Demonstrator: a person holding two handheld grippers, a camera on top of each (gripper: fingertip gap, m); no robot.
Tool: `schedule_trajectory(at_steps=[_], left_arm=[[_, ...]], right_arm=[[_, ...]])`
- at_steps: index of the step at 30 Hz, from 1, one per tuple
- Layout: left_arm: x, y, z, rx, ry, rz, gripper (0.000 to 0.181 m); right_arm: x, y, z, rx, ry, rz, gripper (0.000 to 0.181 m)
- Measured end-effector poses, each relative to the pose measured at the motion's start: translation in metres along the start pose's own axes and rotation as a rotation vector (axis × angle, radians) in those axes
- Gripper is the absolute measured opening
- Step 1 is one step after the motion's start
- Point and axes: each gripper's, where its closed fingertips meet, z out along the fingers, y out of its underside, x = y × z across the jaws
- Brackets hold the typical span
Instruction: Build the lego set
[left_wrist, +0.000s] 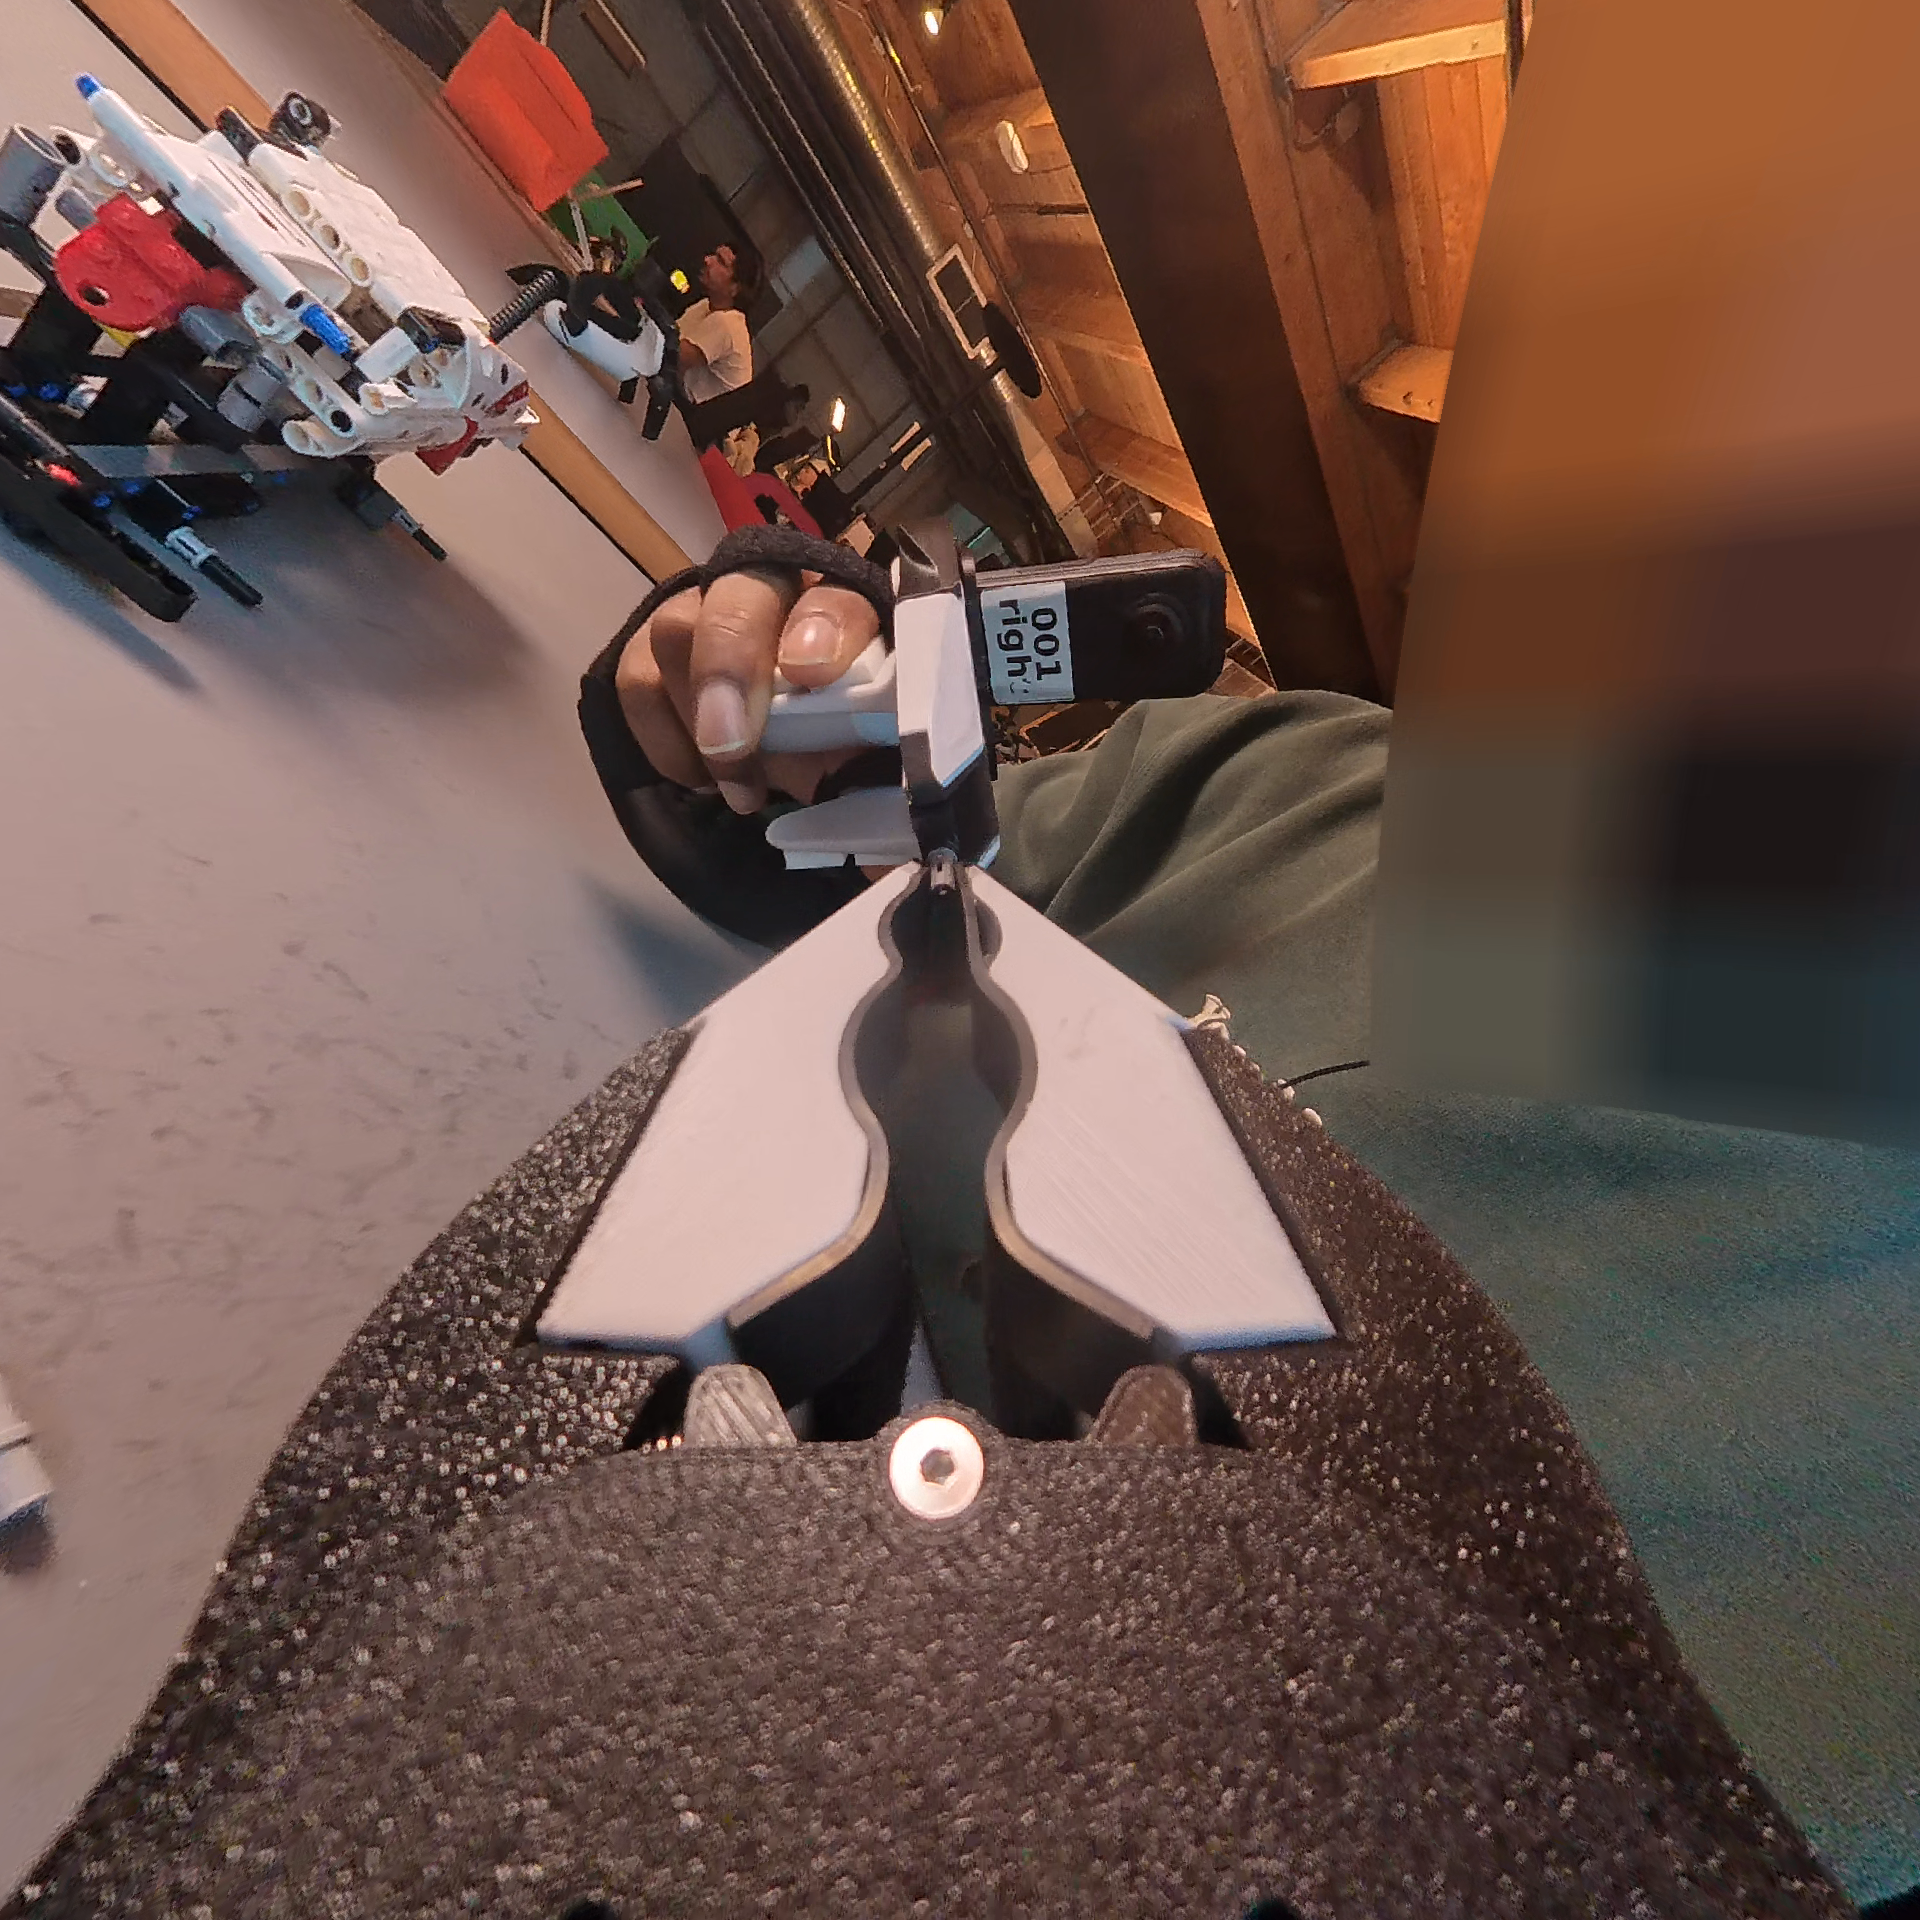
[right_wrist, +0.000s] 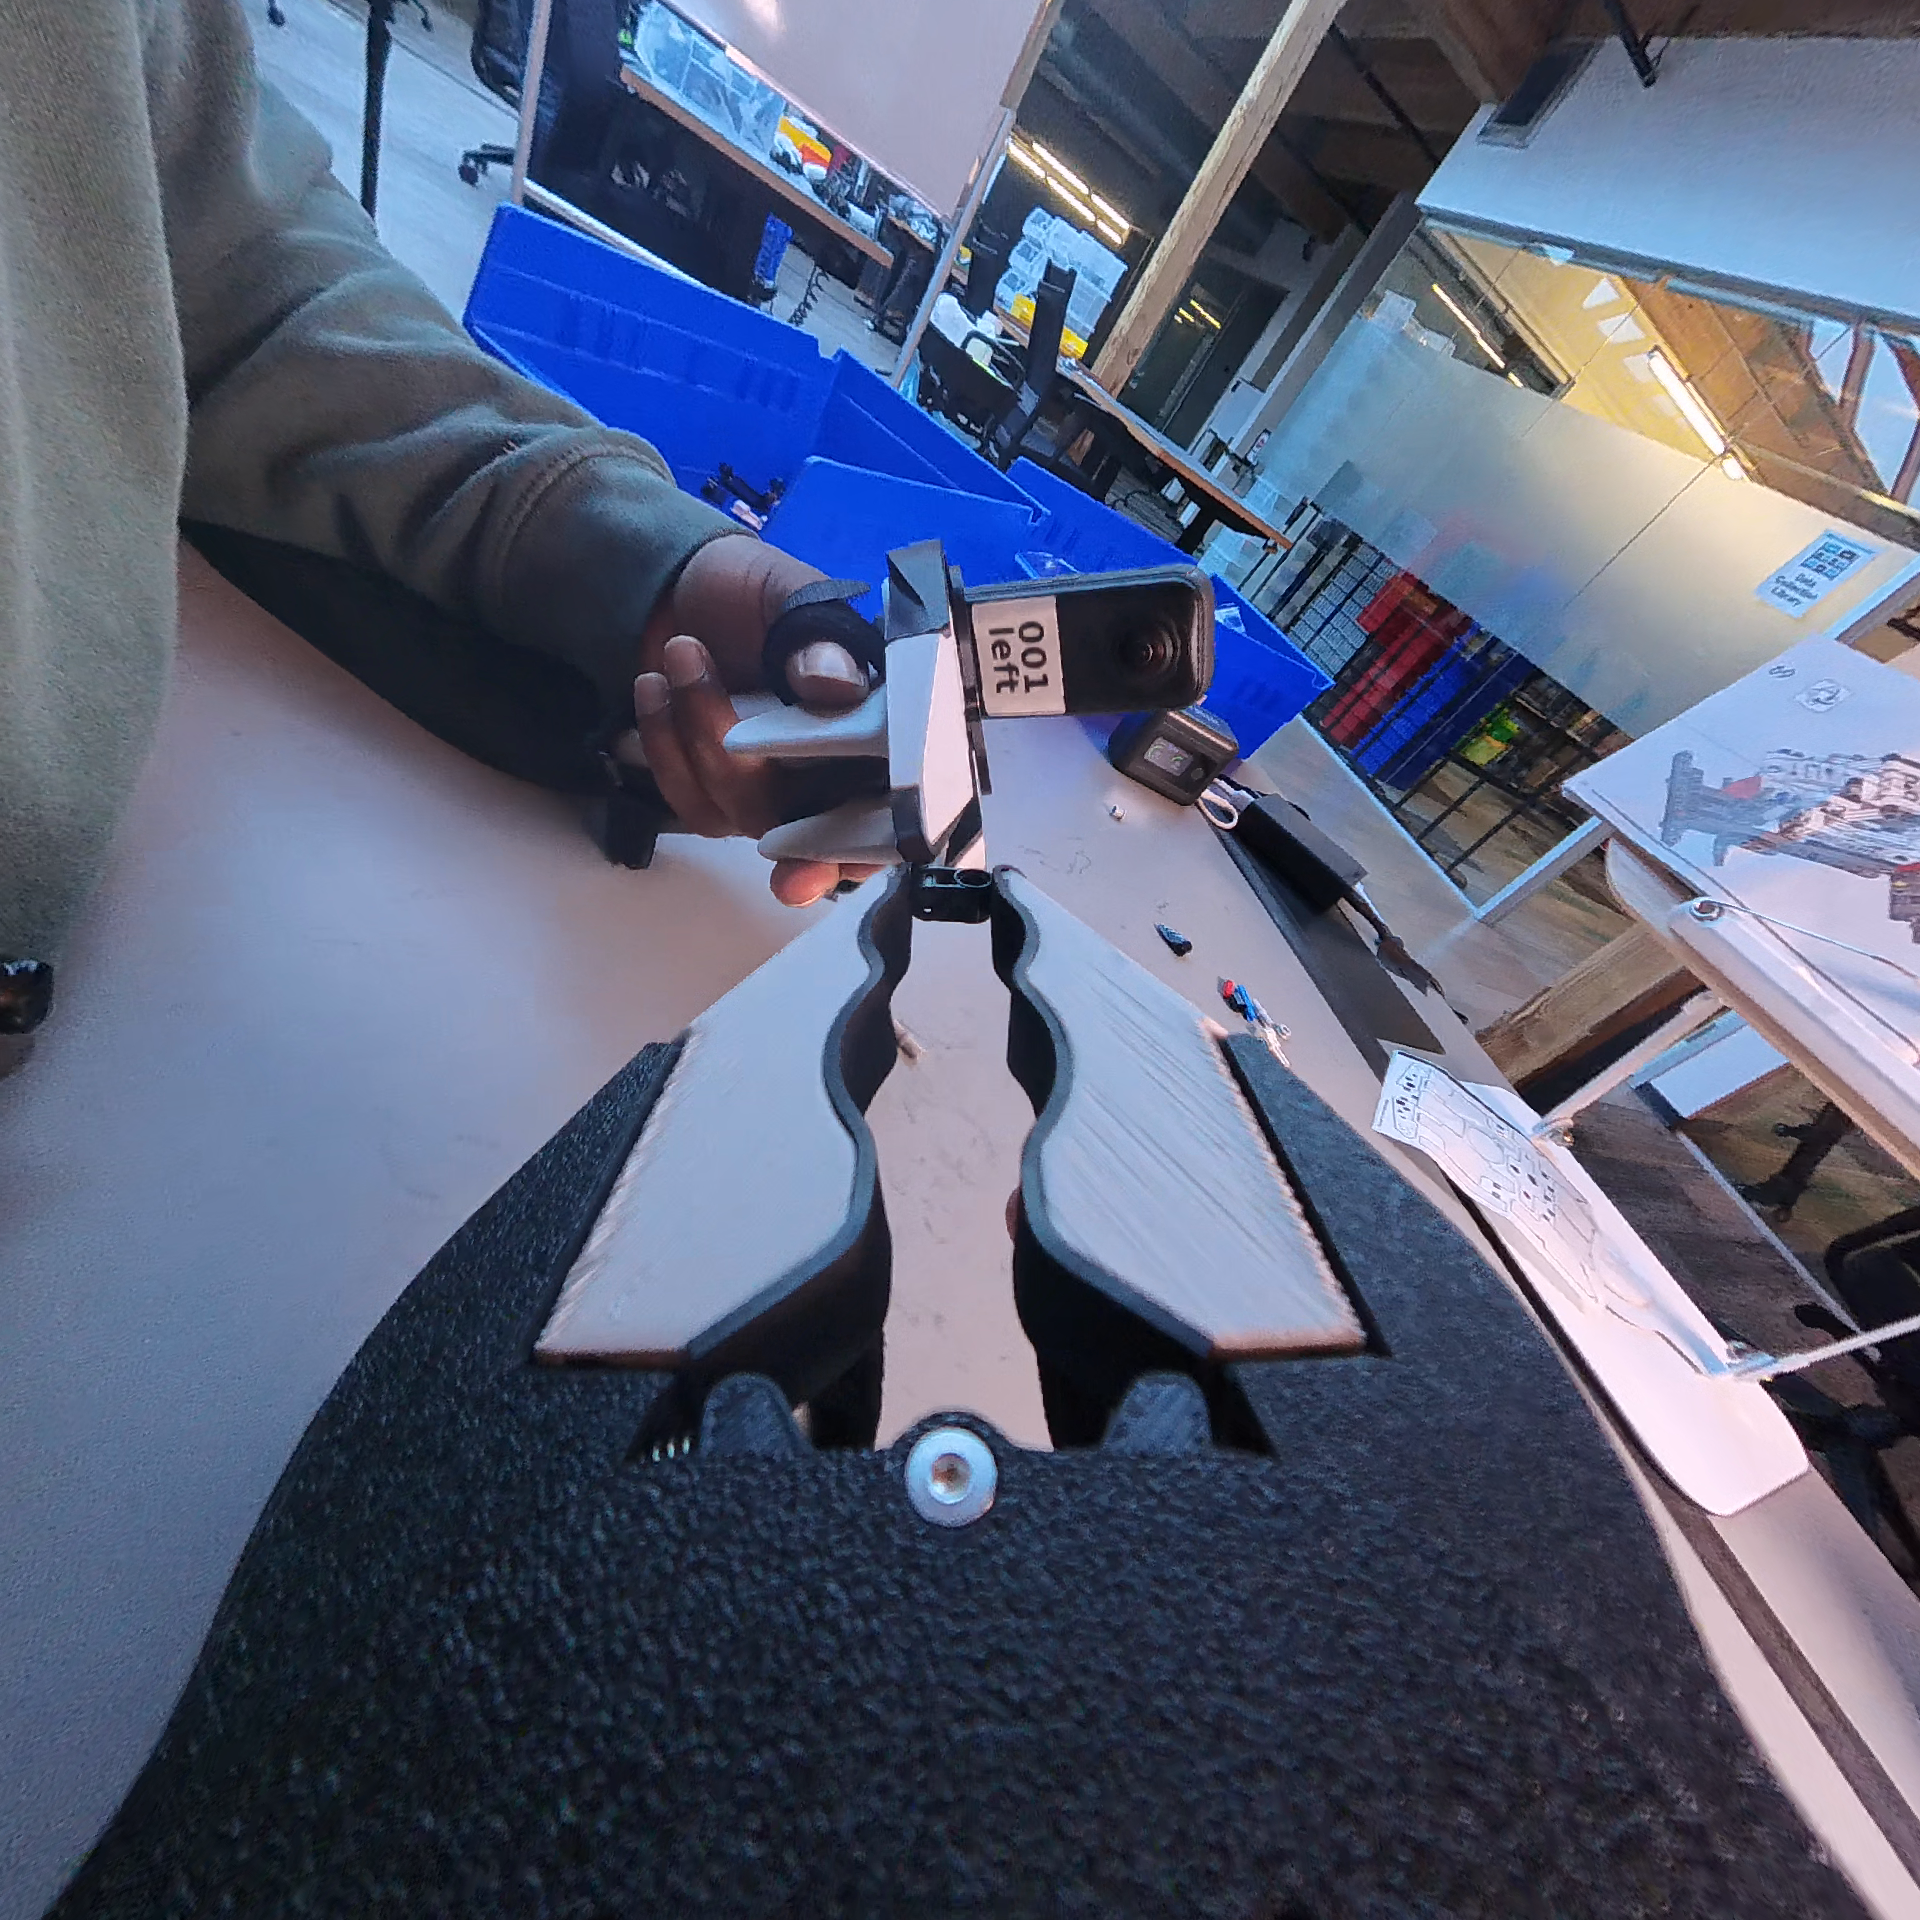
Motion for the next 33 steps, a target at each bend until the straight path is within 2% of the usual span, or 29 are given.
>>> schedule_trajectory(at_steps=[8, 14, 19, 21, 25, 28, 33], left_arm=[[-0.004, 0.003, 0.001, -0.015, -0.024, -0.003, 0.003], [-0.013, 0.002, -0.002, -0.051, -0.131, 0.070, 0.004], [-0.016, 0.010, -0.002, -0.086, -0.146, 0.028, 0.004], [-0.015, 0.014, -0.002, -0.125, -0.159, 0.070, 0.004], [-0.025, 0.022, -0.010, -0.228, -0.285, 0.206, 0.014], [-0.030, 0.025, -0.010, -0.258, -0.319, 0.239, 0.020], [-0.029, 0.026, -0.007, -0.261, -0.324, 0.271, 0.012]], right_arm=[[-0.002, 0.004, 0.001, -0.020, -0.004, -0.015, 0.014], [0.000, 0.013, 0.003, -0.047, 0.002, 0.008, 0.015], [-0.006, 0.017, 0.001, -0.076, -0.030, -0.039, 0.015], [-0.009, 0.017, 0.001, -0.069, -0.059, -0.003, 0.015], [-0.012, 0.024, -0.001, -0.094, -0.096, 0.041, 0.015], [-0.015, 0.027, 0.000, -0.102, -0.119, 0.066, 0.015], [-0.020, 0.028, 0.002, -0.103, -0.144, 0.090, 0.015]])
